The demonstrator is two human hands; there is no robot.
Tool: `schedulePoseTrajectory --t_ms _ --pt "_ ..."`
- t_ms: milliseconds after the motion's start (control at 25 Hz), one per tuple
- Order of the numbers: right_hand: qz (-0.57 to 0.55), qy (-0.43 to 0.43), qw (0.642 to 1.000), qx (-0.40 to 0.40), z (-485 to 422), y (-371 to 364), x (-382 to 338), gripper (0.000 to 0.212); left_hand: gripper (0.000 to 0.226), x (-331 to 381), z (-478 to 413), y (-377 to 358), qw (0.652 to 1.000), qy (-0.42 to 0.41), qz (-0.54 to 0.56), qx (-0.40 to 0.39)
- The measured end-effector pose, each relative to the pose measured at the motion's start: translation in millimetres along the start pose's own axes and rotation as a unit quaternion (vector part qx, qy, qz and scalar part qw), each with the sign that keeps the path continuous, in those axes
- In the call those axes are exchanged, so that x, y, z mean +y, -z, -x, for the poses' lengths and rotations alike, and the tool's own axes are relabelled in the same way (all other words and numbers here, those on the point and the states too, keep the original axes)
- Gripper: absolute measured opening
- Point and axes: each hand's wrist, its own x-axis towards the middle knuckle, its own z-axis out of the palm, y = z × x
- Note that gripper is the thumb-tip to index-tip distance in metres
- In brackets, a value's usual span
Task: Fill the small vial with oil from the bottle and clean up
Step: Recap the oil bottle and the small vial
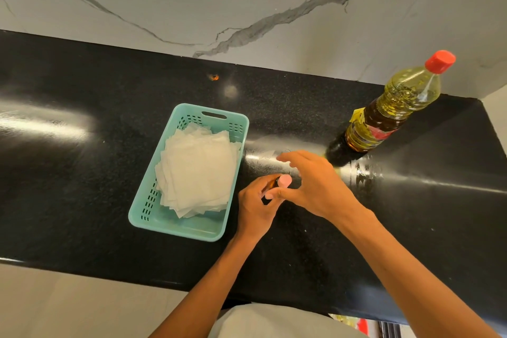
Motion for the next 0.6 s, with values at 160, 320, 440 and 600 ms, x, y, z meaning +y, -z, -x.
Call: schedulePoseTrajectory --t_ms 160,320,440,600 --pt "0.024 0.087 0.994 -0.063 -5 11 1 0.025 0.032 0 1 0 0.999 0.028 0.026 -0.01" --pt "0.138 0.01 0.99 -0.006 -7 0 -3 0.04 0.033 1 1 0 1.0 0.008 0.026 -0.016" --pt "0.094 -0.026 0.995 -0.003 -1 0 -7 0.057 0.032 0 0 1 1.0 -0.006 -0.005 -0.002" --pt "0.019 0.057 0.996 -0.073 -3 11 -6 0.031 0.037 4 1 1 0.999 0.025 0.021 -0.012"
